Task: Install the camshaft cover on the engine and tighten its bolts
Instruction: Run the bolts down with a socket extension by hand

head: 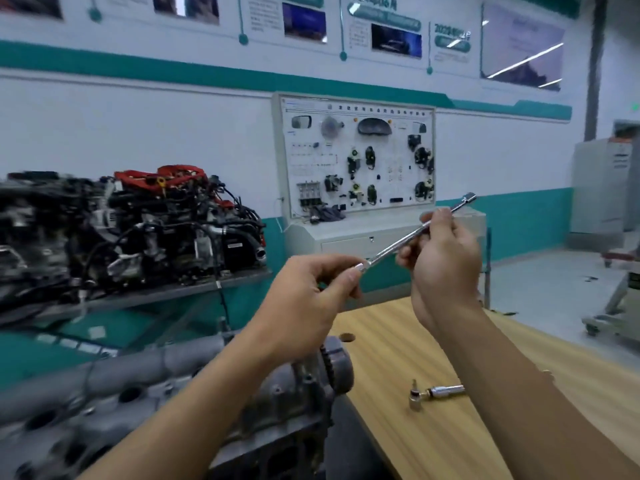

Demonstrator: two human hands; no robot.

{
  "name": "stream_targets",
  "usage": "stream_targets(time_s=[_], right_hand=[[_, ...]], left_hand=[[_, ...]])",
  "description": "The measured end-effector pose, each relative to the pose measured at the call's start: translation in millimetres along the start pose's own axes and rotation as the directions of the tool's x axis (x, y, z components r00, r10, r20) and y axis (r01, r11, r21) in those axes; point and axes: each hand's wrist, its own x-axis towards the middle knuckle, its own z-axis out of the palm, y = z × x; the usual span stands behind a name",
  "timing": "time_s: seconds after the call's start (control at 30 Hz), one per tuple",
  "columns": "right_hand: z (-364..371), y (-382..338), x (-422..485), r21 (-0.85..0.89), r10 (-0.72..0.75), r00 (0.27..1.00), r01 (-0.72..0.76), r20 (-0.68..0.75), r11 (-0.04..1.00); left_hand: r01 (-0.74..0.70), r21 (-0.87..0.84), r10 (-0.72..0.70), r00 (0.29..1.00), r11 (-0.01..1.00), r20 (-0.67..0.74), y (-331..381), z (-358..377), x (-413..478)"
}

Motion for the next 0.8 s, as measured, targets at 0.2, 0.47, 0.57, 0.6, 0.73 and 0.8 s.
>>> stream_targets(time_s=[0.2, 0.47, 0.57, 0.6, 0.73, 0.8], right_hand=[[68.8, 10.7, -30.7, 0.013, -0.012, 0.989, 0.010, 0.148, 1.000], [102.7, 59.5, -50.1, -0.036, -0.018, 0.976, 0.027, 0.219, 0.999], [108.9, 72.8, -49.2, -0.063, -0.035, 0.970, 0.052, 0.241, 0.997], [110.8, 75.2, -48.1, -0.061, -0.035, 0.967, 0.052, 0.254, 0.997], [111.8, 84.4, -41.4, -0.058, -0.022, 0.946, 0.043, 0.323, 0.997], [109.8, 89.8, -39.6, -0.044, 0.025, 0.948, -0.012, 0.317, 0.999]], left_hand=[[0.109, -0.105, -0.108, 0.994, 0.989, 0.014, 8.1, -74.9, -17.7], [0.170, -0.085, -0.168, 0.985, 0.982, 0.035, -24.9, -108.3, -35.0], [0.187, -0.087, -0.183, 0.982, 0.979, 0.047, -37.0, -113.3, -33.1], [0.187, -0.084, -0.183, 0.982, 0.979, 0.046, -40.2, -115.4, -31.1], [0.180, -0.069, -0.177, 0.983, 0.981, 0.053, -48.7, -124.9, -23.2], [0.180, -0.046, -0.176, 0.981, 0.983, 0.078, -49.6, -129.8, -18.1]])
